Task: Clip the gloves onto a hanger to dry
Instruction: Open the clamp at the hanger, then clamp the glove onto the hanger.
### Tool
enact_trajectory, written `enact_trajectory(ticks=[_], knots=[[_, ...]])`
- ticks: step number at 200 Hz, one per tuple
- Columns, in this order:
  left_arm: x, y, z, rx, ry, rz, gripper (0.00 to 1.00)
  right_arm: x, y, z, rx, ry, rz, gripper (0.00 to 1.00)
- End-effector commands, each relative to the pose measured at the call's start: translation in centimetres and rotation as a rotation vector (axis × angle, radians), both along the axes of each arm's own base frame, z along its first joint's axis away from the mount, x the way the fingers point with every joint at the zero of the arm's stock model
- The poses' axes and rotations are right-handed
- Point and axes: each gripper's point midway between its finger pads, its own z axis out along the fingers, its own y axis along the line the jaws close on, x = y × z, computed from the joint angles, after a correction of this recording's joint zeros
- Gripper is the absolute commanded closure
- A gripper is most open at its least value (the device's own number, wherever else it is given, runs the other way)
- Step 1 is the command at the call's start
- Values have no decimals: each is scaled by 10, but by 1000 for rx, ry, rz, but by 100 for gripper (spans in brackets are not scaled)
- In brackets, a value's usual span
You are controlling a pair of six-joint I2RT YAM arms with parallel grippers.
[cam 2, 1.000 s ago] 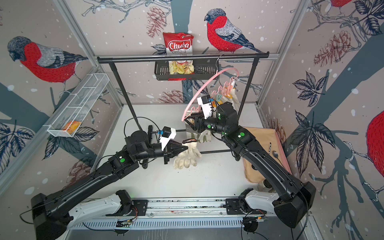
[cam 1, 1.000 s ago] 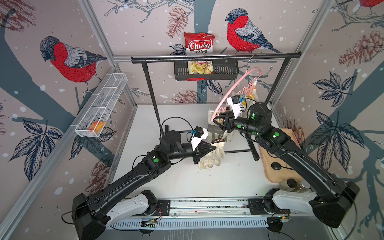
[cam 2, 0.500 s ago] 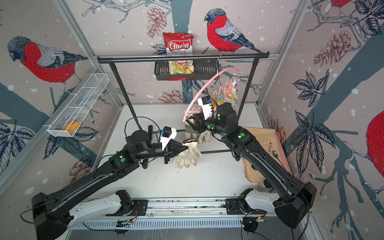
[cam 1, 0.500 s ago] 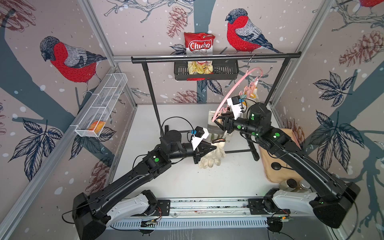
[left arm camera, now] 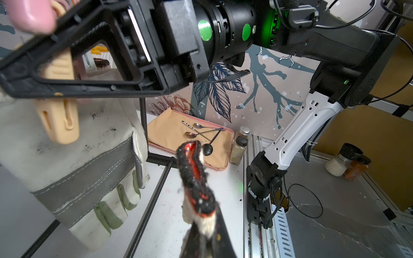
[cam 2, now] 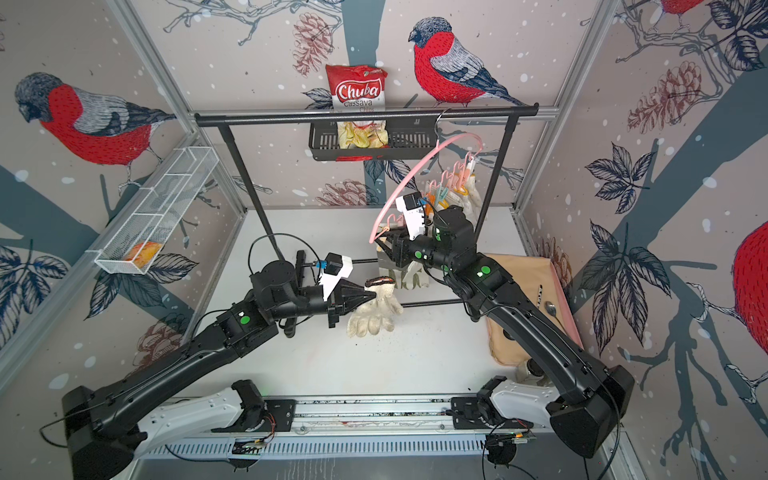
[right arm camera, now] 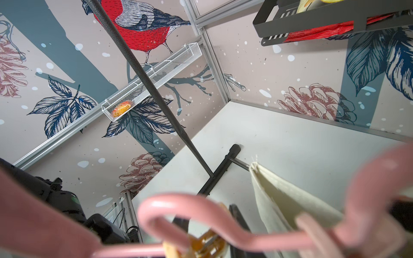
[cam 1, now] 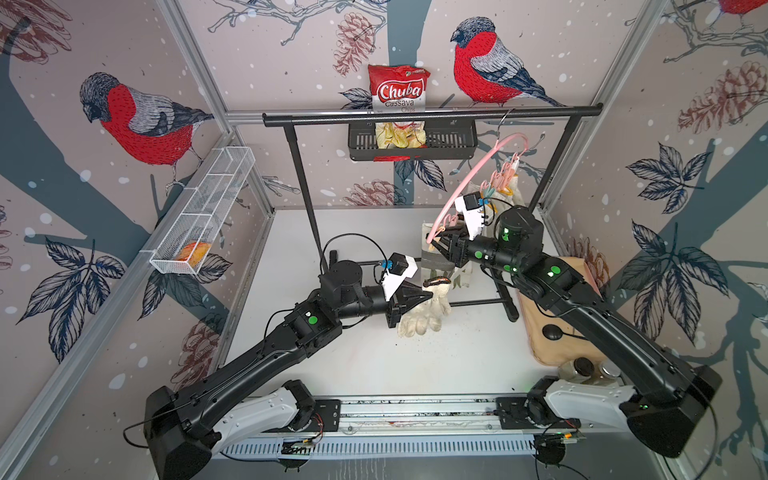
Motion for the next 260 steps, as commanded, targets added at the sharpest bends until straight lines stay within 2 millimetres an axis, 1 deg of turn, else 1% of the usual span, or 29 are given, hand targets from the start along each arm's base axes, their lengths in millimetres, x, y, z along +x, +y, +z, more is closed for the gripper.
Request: enact_trajectory(ticks=[1,20,37,78,111,139,152,185,214,260], knots=[[0,0,7,-18,-22,2,100,0,0,7,12,-27,-4,70],[2,1,9,-25,-27,13,100,0,0,6,8,-26,-4,70],[10,5,11,-33,-33,62,100,-1,-1,6,6,-29,-2,71],[45,23,20,-43,-47,217,100,-1,-2,7,1,-34,-4,77],[62,30,21,-21,-49,261,100,-2,-2,8,-2,-38,1,80],[65,27,22,-20,-50,257,100,-2,-2,8,-6,-37,5,84],[66,25,19,-14,-43,251,100,-2,-2,8,-7,-40,5,87],[70,21,4,30,-32,247,100,-2,-3,11,-7,-44,5,89],[74,20,-3,53,-31,253,100,-3,-3,14,-8,-50,8,89],[78,16,2,51,-38,246,100,-3,-3,12,-10,-48,12,90]])
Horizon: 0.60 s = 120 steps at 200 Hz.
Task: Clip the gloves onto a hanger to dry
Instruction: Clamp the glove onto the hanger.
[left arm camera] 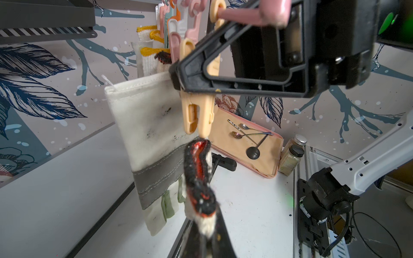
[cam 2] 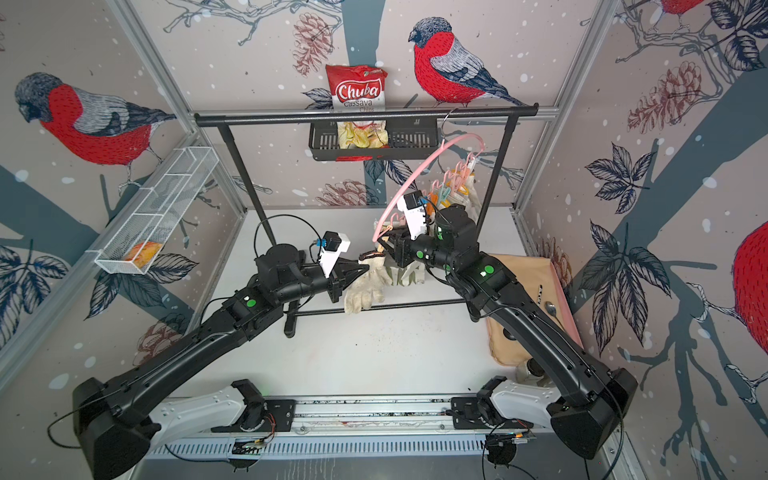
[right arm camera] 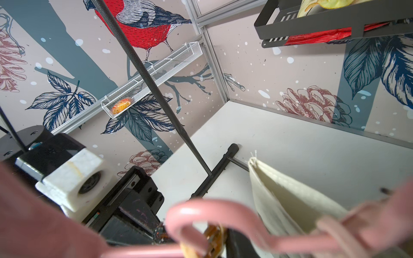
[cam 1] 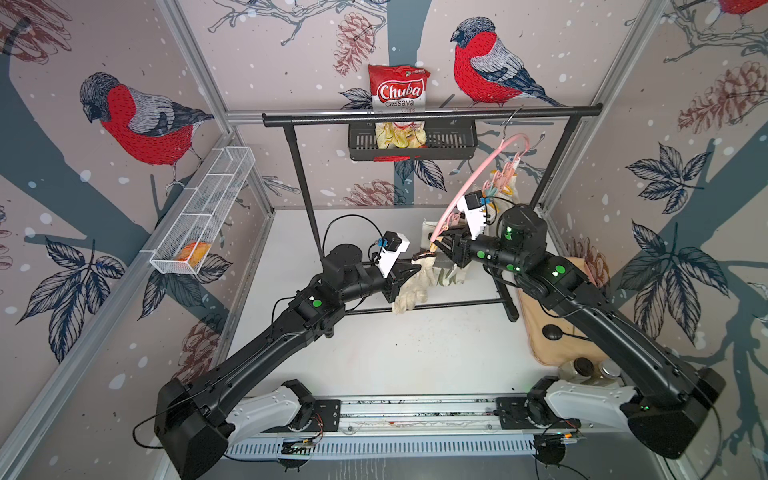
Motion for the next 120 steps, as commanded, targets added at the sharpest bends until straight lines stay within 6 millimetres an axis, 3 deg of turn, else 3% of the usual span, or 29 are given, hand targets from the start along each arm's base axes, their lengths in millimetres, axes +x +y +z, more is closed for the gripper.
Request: enact_trajectory(ticks=[1,59,66,120], knots=[[2,-2,9,-9,-30,-5,100,0,1,7,10,-31,8,90],[5,-6,8,-2,-28,-12,100,-1,1,5,11,-29,13,90],[6,-6,22,-21,-49,-14,100,-1,1,5,11,-29,13,90],[7,-9,28,-23,-57,-20,100,0,2,1,11,-23,15,91]])
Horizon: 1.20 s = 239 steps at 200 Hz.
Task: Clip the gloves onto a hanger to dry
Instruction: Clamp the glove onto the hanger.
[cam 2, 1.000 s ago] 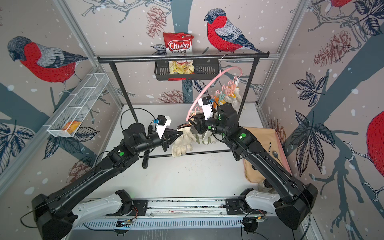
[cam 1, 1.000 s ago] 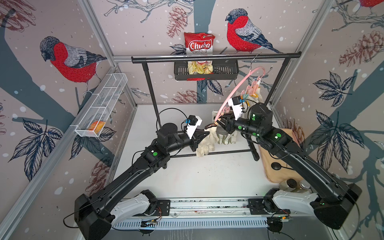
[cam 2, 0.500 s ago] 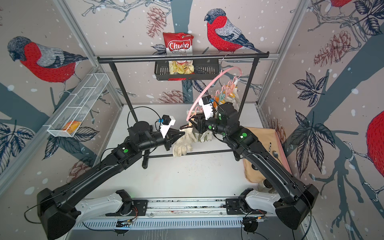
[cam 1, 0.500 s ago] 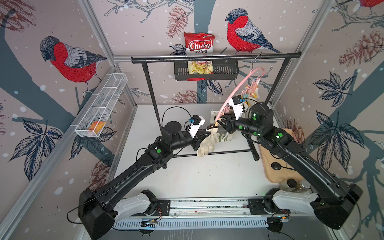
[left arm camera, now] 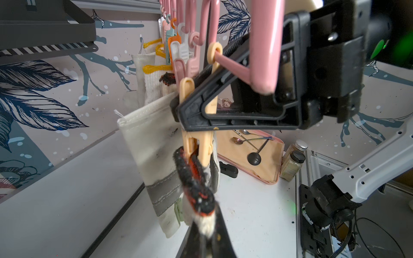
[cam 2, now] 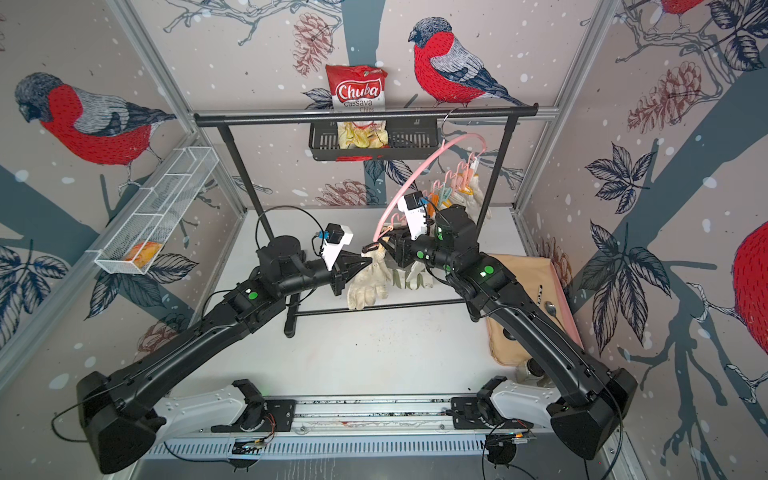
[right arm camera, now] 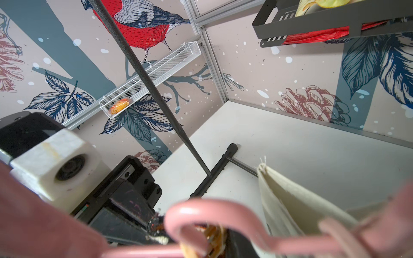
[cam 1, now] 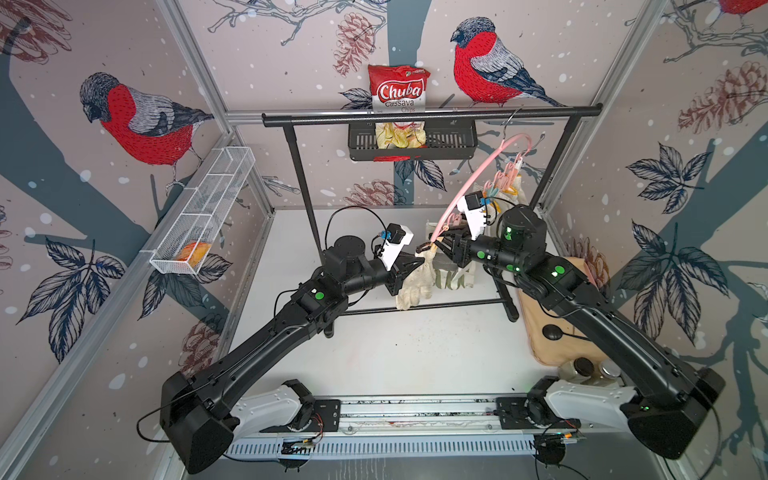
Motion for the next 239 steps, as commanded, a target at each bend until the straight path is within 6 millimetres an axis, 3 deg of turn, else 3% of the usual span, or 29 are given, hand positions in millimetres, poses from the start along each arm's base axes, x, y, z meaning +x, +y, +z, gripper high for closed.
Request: enact_trajectory(ticks=[1,134,169,215,239], knots=[[0,-2,12,-21,-34,-15,100,-2,2,5,13,-26,18,91],[3,-7,29,-32,-63,-27,100,-3,2,1,13,-20,28,91],[3,-7,25,-24,-54,-31,100,-2,1,2,15,-23,21,90],[-1,-6,15,-11,-32,-39,100,3,-8,7,28,-34,-22,51],[-2,-4,12,-9,-26,-33,100,4,-11,10,35,-38,-33,45]])
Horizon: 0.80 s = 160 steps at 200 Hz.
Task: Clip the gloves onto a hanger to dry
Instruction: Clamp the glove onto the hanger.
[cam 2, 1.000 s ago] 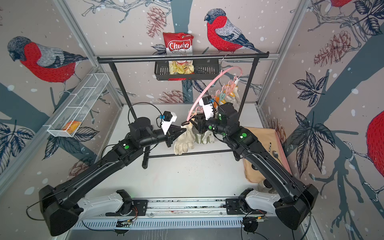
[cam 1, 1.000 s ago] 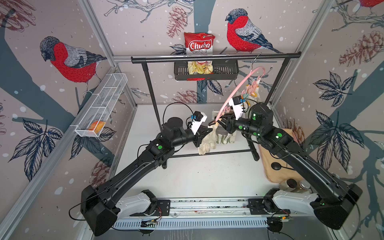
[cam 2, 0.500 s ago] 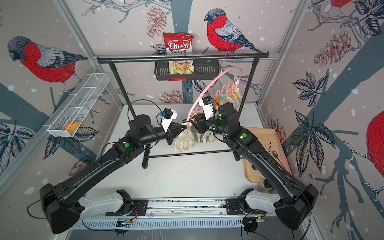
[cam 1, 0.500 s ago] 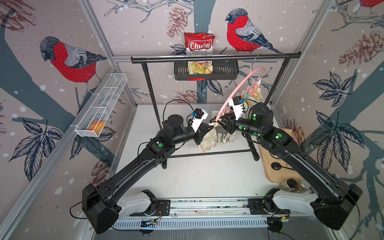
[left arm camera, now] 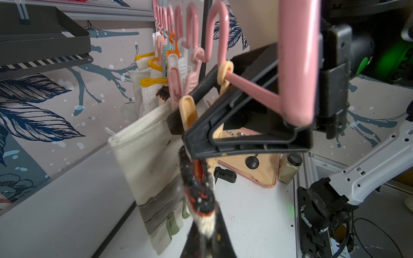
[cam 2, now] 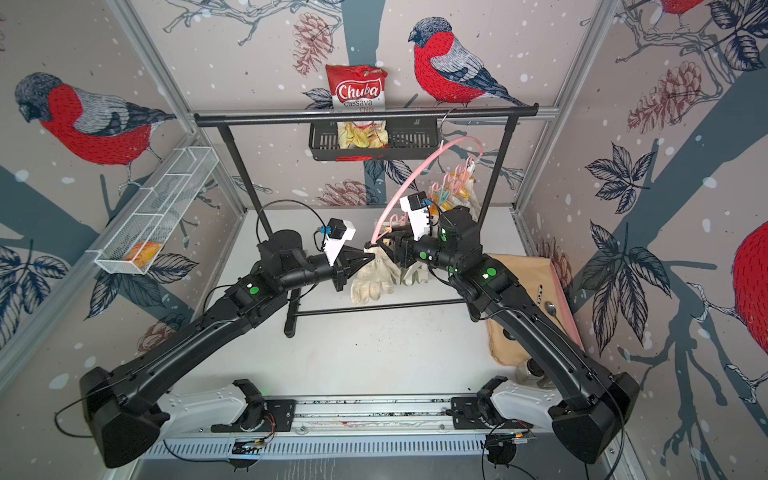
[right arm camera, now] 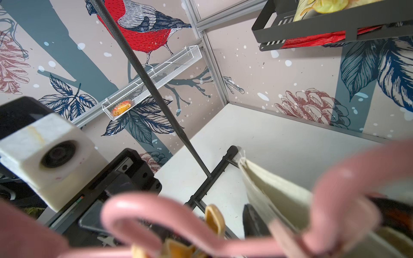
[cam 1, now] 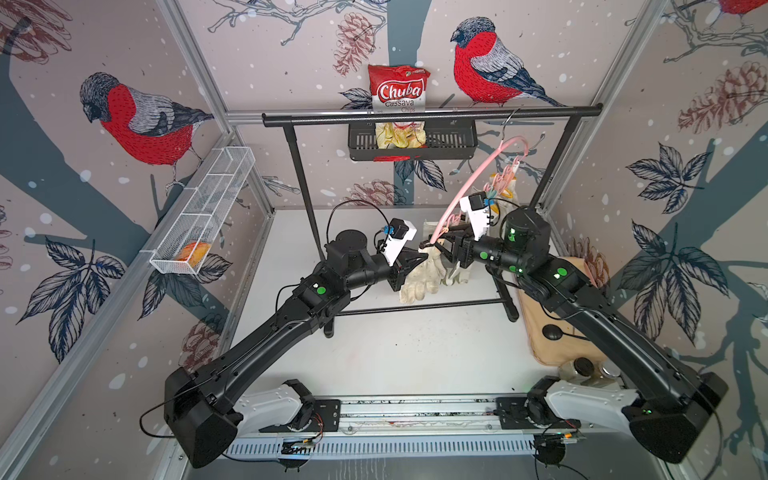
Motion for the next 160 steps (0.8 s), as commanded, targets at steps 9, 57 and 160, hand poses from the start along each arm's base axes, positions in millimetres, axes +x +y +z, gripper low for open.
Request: enact_trajectory(ticks=[9,57,160], knots=[[-4,3,0,-2,-10,-5,100,4,-5,6,15,-23,-28,42],[2,14,3,1,-40,71,49,1,-18,6,6,-28,-74,25],[24,122,31,-84,-196,638,3,-59,-70,-14,-8,80,-125,0]])
